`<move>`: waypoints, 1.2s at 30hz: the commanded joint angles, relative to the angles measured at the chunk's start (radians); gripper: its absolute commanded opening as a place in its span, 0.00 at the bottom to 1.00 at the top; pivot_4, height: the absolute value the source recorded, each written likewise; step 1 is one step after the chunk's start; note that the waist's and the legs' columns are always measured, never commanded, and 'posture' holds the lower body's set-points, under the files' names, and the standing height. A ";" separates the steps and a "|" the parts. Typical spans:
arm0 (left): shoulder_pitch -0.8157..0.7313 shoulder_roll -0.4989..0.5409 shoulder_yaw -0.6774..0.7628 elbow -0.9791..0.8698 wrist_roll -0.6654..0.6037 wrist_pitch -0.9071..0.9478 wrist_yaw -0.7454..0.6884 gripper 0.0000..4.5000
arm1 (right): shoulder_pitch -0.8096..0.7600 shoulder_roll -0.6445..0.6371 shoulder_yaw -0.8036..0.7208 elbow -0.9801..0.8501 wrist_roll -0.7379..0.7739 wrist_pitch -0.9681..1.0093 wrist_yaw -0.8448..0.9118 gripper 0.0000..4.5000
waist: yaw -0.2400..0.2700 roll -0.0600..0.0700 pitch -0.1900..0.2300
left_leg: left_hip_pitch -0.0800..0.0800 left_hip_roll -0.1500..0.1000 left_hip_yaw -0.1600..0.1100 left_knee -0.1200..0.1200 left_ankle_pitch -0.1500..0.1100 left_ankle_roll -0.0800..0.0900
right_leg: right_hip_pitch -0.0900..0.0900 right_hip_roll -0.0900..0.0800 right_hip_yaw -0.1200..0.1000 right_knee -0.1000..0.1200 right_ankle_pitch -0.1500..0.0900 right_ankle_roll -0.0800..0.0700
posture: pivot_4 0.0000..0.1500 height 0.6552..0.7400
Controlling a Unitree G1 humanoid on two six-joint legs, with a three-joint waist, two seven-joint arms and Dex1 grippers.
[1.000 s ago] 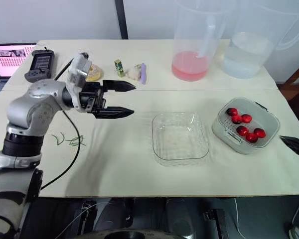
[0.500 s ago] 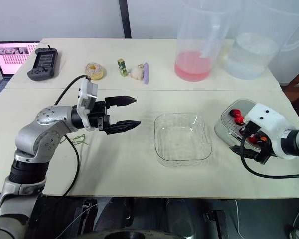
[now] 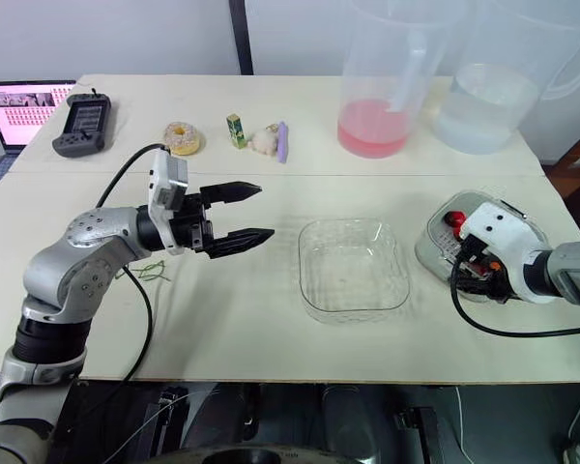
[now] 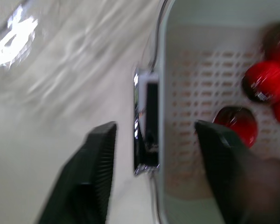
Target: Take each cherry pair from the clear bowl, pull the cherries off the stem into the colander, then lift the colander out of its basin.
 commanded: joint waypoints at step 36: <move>-0.117 -0.063 -0.082 0.114 0.051 -0.084 -0.120 1.00 | -0.132 -0.128 -0.350 -0.041 0.150 0.244 0.192 0.05 | 0.003 0.001 0.000 | 0.000 0.000 0.000 0.000 0.000 0.000 | 0.000 0.000 0.000 0.000 0.000 0.000 | 1.00 1.00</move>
